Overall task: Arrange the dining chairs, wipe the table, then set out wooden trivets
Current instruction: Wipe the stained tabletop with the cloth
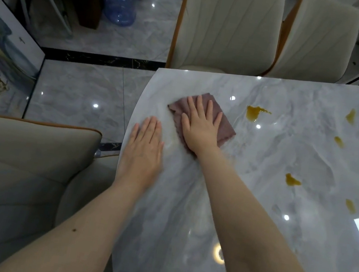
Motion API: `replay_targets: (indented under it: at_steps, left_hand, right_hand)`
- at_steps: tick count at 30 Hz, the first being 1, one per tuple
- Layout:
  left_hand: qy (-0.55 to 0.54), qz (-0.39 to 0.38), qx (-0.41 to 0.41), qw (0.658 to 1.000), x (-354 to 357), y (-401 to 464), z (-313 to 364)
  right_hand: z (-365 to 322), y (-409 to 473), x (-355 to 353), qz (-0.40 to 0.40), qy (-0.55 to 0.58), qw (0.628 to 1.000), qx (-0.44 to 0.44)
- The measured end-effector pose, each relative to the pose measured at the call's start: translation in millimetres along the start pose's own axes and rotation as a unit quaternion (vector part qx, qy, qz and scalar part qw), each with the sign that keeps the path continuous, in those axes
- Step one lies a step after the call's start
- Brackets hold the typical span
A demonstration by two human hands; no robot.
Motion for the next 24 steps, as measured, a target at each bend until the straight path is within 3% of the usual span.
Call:
replay_targets:
  at_steps: [4, 7, 11, 14, 17, 21, 24]
  left_hand:
    - [-0.001, 0.025, -0.016, 1.000, -2.6, 1.5, -3.1]
    - [-0.002, 0.020, -0.014, 1.000, -2.0, 0.0, -2.9]
    - [0.001, 0.034, -0.015, 0.999, -2.0, -0.2, -0.9]
    - [-0.004, 0.030, -0.015, 0.999, -0.5, 0.2, -0.9]
    - [0.007, 0.031, -0.018, 0.999, 0.9, -0.3, -2.1]
    - [-0.002, 0.043, -0.036, 0.998, 0.0, -2.5, -4.5]
    - [-0.013, 0.044, -0.037, 0.998, -2.0, -1.8, -3.6]
  right_hand:
    - [-20.7, -58.0, 4.7, 0.023, -0.026, 0.990, -0.137]
    - [10.8, -109.8, 15.6, 0.018, -0.046, 0.977, -0.207]
    - [53.2, -79.1, 10.1, 0.008, -0.044, 0.988, -0.148]
    - [35.1, -25.2, 3.0, -0.007, -0.019, 0.998, -0.067]
    - [-2.8, 12.1, -4.4, -0.003, 0.004, 0.999, -0.040]
    - [-41.2, -10.3, -4.5, 0.026, -0.010, 0.992, -0.122]
    - [-24.4, -40.0, 2.1, 0.046, -0.031, 0.981, -0.185]
Point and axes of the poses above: each hand's wrist, its own y-axis towards the middle knuckle, its own x-axis out of the palm, z = x × y, the point moved 4 cm from there along y, towards the middle knuckle, and after that the axes turned 12 degrees about -y, right-handed, at the moved point
